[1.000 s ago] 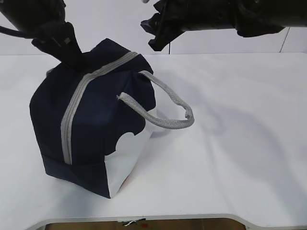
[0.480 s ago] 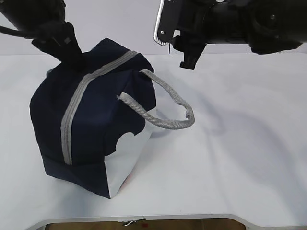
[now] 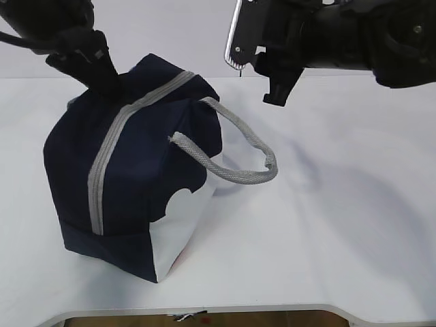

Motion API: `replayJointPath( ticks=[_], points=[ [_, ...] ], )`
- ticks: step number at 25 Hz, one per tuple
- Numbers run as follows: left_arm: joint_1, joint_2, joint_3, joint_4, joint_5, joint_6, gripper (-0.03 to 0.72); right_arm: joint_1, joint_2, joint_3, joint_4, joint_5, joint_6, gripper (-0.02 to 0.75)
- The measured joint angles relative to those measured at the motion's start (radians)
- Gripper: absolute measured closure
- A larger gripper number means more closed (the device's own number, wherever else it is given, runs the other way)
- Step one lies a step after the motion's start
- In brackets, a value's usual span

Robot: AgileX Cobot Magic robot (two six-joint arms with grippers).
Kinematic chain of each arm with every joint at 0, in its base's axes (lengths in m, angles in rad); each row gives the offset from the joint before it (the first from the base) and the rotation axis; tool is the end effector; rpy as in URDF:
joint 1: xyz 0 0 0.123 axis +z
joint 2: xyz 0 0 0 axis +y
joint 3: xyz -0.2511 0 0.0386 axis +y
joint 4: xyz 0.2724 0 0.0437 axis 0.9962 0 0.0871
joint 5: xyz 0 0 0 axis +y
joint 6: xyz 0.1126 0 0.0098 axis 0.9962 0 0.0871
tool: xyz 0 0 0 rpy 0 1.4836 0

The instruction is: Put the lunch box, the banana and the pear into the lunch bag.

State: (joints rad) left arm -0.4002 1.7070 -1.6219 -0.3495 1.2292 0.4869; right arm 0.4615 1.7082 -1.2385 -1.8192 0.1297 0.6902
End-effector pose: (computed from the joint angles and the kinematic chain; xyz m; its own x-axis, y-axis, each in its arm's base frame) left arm 0.3408 -0.1838 0.2869 -0.6343 0.6356 -0.4401 0.7507 0.6423 -0.1544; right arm 0.4009 0.1835 0.2436 0.1735 -0.9163 -0.3609 -0.4213 0.2622 -0.8682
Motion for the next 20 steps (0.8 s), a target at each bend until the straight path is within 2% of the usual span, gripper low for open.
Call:
replayJointPath(
  ticks=[4,8,10,15,20],
  points=[
    [0.000,0.000,0.000,0.000,0.000,-0.009,0.681,0.012,-0.030,0.031,0.063,0.006,0.002,0.349],
    [0.000,0.000,0.000,0.000,0.000,-0.080,0.657,0.013,-0.072,0.045,0.117,0.050,0.002,0.349],
    [0.000,0.000,0.000,0.000,0.001,-0.113,0.601,0.013,-0.097,0.054,0.134,0.062,0.002,0.349],
    [0.000,-0.006,0.000,0.022,0.005,-0.179,0.388,0.020,-0.161,0.093,0.175,0.075,0.004,0.349],
    [0.000,-0.041,0.000,0.061,0.008,-0.206,0.346,0.040,-0.213,0.170,0.195,0.090,0.004,0.349]
  ],
)
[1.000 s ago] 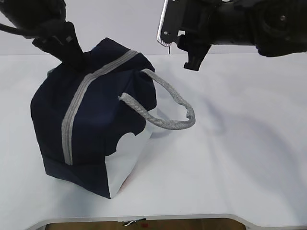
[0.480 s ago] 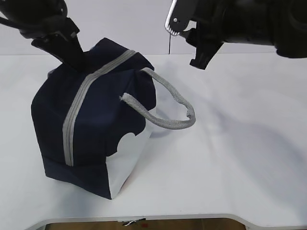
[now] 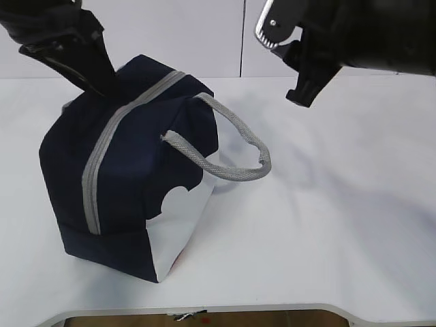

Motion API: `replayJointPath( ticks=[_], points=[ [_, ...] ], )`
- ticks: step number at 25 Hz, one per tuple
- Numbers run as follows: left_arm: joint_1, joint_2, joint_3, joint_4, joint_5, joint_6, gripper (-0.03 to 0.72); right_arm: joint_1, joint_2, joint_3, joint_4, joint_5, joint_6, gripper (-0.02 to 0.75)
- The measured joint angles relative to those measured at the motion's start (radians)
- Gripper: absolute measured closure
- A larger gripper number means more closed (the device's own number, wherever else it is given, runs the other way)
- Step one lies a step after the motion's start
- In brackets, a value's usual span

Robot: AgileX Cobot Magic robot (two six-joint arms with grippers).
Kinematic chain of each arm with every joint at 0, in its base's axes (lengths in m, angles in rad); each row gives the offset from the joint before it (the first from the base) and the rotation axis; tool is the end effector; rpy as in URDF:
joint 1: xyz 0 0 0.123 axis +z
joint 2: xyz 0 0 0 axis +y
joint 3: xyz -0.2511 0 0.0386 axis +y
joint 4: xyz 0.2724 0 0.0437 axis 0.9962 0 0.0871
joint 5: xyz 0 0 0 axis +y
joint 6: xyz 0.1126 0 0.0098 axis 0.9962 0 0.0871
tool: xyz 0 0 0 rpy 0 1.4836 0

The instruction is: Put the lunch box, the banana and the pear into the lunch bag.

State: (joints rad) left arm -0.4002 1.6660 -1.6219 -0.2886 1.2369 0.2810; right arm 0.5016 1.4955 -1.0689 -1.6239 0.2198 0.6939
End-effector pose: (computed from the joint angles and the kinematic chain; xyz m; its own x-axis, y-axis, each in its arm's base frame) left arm 0.3360 -0.1752 0.3003 -0.7514 0.5092 -0.4195 0.6174 0.7670 -0.1749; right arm 0.3539 0.1660 0.2679 0.0632 -0.8585 -0.5089 -0.3985 0.4458 -0.8015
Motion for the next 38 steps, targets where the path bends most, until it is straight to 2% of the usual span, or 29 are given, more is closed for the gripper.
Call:
replayJointPath(
  ticks=[10,21,27,32,38],
  points=[
    [0.000,-0.029,0.000,0.016,0.002,-0.045,0.260,0.013,-0.079,0.067,0.088,0.006,0.000,0.349],
    [0.000,-0.194,0.000,0.049,0.010,-0.124,0.258,0.013,-0.123,0.067,0.171,0.010,0.000,0.349],
    [0.000,-0.361,0.005,0.054,0.019,-0.127,0.307,0.013,-0.124,0.068,0.187,0.010,0.002,0.349],
    [-0.002,-0.514,0.105,0.055,0.023,-0.128,0.316,0.013,-0.124,0.068,0.190,0.012,0.002,0.349],
    [-0.002,-0.723,0.305,0.071,0.026,-0.128,0.317,0.045,-0.124,0.068,0.224,0.012,0.002,0.349]
  ],
)
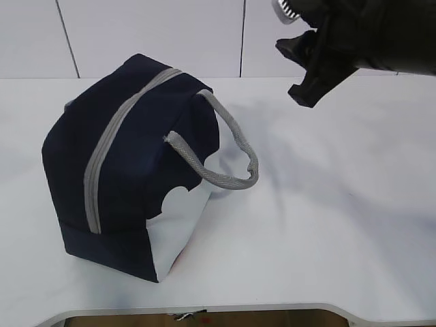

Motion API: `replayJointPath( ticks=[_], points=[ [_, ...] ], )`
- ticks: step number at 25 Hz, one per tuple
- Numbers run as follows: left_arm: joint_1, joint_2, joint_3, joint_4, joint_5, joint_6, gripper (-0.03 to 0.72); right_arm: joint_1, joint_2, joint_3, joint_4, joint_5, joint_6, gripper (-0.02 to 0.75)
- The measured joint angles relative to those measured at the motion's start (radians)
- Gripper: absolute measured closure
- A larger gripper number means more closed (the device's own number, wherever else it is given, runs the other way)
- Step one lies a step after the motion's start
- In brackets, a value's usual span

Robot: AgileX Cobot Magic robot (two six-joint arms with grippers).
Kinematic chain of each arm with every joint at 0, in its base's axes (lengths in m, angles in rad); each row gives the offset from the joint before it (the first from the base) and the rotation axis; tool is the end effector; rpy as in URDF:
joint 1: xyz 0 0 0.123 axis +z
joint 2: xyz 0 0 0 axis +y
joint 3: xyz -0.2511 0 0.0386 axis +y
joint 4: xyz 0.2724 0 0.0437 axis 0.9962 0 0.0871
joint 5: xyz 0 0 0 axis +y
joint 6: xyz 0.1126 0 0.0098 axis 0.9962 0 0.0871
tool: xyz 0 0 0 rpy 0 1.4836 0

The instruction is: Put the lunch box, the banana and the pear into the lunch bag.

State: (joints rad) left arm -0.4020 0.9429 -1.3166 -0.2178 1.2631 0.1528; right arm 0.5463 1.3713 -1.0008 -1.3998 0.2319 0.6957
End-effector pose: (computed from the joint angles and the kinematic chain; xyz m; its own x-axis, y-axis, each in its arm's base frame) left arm 0.1738 -0.0992 0.4100 -0.6105 0.3507 -0.7101 0.5700 0.8171 -0.0865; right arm 0.3228 0.1663 0.2839 -0.0001 -0.7340 -0.6791 -0.4217 0.6159 -0.6655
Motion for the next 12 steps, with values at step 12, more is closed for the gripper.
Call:
replayJointPath(
  ticks=[12],
  points=[
    [0.000,-0.327,0.248,0.011,0.001,-0.001,0.319,0.127,-0.013,0.000,0.150,0.002,0.000,0.349]
  ],
)
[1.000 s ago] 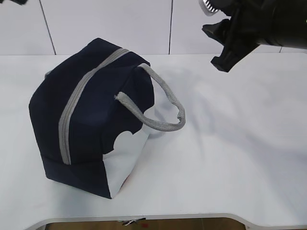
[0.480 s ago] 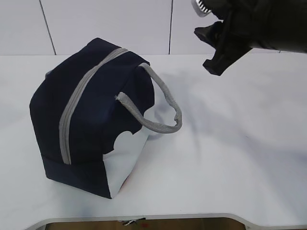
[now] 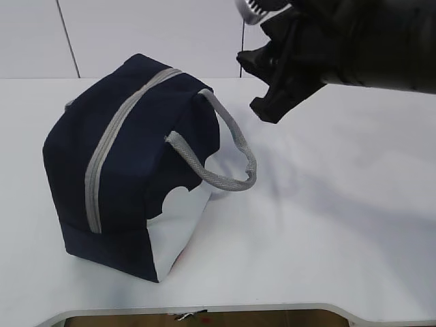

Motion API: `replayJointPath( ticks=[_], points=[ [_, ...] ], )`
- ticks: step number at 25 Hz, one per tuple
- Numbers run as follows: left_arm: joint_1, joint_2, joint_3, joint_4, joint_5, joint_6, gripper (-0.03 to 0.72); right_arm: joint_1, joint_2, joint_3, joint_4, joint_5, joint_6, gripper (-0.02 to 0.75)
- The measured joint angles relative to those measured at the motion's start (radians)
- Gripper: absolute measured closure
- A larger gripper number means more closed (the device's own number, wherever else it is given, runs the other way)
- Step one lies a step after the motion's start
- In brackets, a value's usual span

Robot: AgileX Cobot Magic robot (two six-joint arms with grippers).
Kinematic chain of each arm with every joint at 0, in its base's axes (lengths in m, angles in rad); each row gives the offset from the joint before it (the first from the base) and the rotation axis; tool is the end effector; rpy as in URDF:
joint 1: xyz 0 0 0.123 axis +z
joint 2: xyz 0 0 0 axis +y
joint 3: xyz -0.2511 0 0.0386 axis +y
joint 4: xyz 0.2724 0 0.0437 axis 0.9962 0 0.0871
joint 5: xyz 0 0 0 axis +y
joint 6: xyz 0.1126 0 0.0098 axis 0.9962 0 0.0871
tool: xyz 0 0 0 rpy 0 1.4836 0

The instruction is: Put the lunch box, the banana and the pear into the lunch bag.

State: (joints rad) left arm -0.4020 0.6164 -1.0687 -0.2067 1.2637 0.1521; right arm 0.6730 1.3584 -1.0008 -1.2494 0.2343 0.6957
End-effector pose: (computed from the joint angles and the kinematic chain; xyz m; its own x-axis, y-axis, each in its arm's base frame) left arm 0.1080 -0.0700 0.3851 -0.5570 0.3313 -0.7616 0.5709 0.8187 -0.0614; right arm 0.2963 0.2043 0.2848 0.0048 -0.6432 -0.7657 -0.5187 0.6530 -0.5518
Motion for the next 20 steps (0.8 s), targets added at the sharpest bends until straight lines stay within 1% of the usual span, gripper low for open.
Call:
replayJointPath(
  ticks=[3,9,13,20],
  points=[
    [0.000,-0.082,0.049,0.000,0.002,0.000,0.319,0.000,-0.028,0.000,0.057,0.010,0.000,0.349],
    [0.000,-0.222,0.169,0.002,0.002,0.000,0.319,0.004,-0.089,0.000,0.098,0.017,0.000,0.349],
    [0.000,-0.332,0.261,0.004,0.002,0.000,0.336,0.016,-0.110,0.006,0.156,0.019,0.000,0.349],
    [0.000,-0.547,0.406,0.007,0.000,0.000,0.368,0.089,-0.113,0.049,0.179,0.032,0.000,0.349]
  ],
)
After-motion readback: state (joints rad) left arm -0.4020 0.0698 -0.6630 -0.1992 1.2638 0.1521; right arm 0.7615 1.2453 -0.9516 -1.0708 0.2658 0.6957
